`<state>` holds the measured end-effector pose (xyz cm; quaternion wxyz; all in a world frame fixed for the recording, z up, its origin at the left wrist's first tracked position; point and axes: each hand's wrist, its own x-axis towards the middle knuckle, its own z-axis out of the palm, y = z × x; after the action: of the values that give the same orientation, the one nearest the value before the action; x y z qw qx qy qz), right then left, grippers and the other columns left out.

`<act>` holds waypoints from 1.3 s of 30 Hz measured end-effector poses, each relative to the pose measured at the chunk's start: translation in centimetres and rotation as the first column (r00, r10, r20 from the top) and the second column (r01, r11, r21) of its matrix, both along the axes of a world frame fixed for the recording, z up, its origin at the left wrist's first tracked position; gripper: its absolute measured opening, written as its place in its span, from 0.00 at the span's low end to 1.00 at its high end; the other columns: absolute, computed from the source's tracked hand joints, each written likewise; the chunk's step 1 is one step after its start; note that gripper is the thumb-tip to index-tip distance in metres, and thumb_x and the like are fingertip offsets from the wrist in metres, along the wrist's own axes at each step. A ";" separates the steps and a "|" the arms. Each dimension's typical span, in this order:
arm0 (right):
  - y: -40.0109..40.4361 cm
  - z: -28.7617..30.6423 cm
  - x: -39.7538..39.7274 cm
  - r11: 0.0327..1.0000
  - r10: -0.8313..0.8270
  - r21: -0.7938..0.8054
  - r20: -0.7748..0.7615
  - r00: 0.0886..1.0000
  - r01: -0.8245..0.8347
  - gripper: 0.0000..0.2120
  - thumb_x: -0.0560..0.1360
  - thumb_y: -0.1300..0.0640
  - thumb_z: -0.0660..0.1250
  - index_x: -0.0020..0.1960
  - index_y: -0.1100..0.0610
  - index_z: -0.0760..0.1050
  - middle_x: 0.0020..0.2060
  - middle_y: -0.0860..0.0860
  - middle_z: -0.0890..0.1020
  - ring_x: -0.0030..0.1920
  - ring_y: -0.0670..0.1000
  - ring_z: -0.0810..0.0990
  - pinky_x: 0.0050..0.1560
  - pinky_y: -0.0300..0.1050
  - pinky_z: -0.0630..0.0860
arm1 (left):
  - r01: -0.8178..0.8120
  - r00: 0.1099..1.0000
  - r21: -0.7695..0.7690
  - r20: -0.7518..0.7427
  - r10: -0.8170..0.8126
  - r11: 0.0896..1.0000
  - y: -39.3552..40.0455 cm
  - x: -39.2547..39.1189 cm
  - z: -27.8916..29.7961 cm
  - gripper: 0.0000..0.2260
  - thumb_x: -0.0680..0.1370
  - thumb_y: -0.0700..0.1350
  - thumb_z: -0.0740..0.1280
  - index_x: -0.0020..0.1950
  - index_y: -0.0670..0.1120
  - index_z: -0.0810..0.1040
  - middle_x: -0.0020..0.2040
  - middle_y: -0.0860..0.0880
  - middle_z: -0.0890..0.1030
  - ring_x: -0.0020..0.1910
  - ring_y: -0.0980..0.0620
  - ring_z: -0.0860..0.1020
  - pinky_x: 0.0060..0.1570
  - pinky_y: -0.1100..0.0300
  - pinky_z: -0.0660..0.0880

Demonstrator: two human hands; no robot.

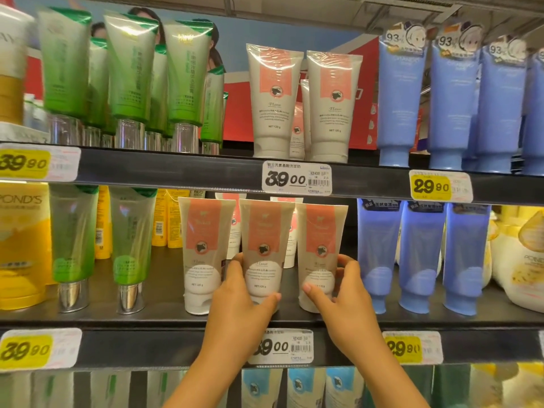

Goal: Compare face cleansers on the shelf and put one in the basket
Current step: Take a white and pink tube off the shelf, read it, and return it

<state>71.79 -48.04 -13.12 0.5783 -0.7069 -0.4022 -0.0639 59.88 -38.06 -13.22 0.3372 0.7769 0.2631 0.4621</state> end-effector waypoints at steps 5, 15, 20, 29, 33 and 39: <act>0.0 0.1 0.0 1.000 -0.018 -0.025 -0.009 1.000 0.018 0.27 0.71 0.55 0.72 0.65 0.50 0.61 0.59 0.49 0.74 0.58 0.50 0.75 0.58 0.53 0.75 | 0.083 0.996 -0.069 0.037 -0.081 0.994 -0.3 -0.3 0.4 0.35 0.68 0.45 0.75 0.70 0.54 0.61 0.49 0.61 0.71 0.43 0.68 0.71 0.32 0.78 0.68; -1.8 0.8 -1.1 0.999 0.001 0.045 -0.091 0.996 0.003 0.33 0.73 0.54 0.69 0.73 0.56 0.59 0.64 0.51 0.70 0.61 0.50 0.73 0.63 0.51 0.72 | 0.342 0.938 -0.302 0.160 -0.306 0.890 -2.5 -3.3 1.8 0.20 0.68 0.43 0.75 0.48 0.60 0.68 0.49 0.53 0.83 0.45 0.57 0.82 0.37 0.68 0.77; -4.1 -0.1 -3.7 0.968 0.130 0.231 -0.111 0.985 -0.102 0.12 0.75 0.58 0.67 0.57 0.49 0.72 0.51 0.42 0.78 0.47 0.39 0.79 0.43 0.30 0.75 | 0.419 0.906 -0.346 0.219 -0.362 0.840 -4.6 -4.5 0.0 0.22 0.67 0.41 0.76 0.52 0.59 0.71 0.47 0.53 0.84 0.43 0.59 0.83 0.35 0.70 0.77; -6.4 -4.8 -7.4 0.916 0.374 0.301 -0.404 0.835 -0.265 0.10 0.73 0.58 0.68 0.54 0.53 0.74 0.47 0.49 0.83 0.41 0.40 0.83 0.34 0.32 0.76 | 0.351 0.936 -0.376 0.129 -0.326 0.858 -8.6 -5.9 -6.1 0.24 0.65 0.40 0.77 0.53 0.60 0.73 0.43 0.53 0.81 0.36 0.63 0.80 0.32 0.70 0.75; -7.8 -7.1 -8.2 0.913 0.396 0.318 -0.539 0.743 -0.256 0.13 0.72 0.60 0.68 0.56 0.54 0.73 0.49 0.53 0.83 0.47 0.49 0.84 0.39 0.41 0.80 | 0.332 0.943 -0.407 0.106 -0.317 0.851 -10.1 -6.9 -8.2 0.28 0.65 0.42 0.77 0.60 0.58 0.73 0.46 0.52 0.80 0.38 0.62 0.79 0.36 0.68 0.77; -9.7 -9.7 -10.4 0.885 0.441 0.419 -0.611 0.657 -0.204 0.17 0.70 0.59 0.69 0.58 0.56 0.73 0.47 0.52 0.85 0.47 0.51 0.84 0.39 0.40 0.80 | 0.334 0.942 -0.466 0.184 -0.280 0.819 -12.6 -8.6 -10.7 0.26 0.64 0.40 0.78 0.57 0.59 0.77 0.46 0.56 0.83 0.44 0.55 0.81 0.40 0.61 0.79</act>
<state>61.35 -57.76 -22.78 0.7921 -0.4934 -0.2618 0.2463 51.29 -50.62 -23.89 0.6069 0.6717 0.2244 0.3606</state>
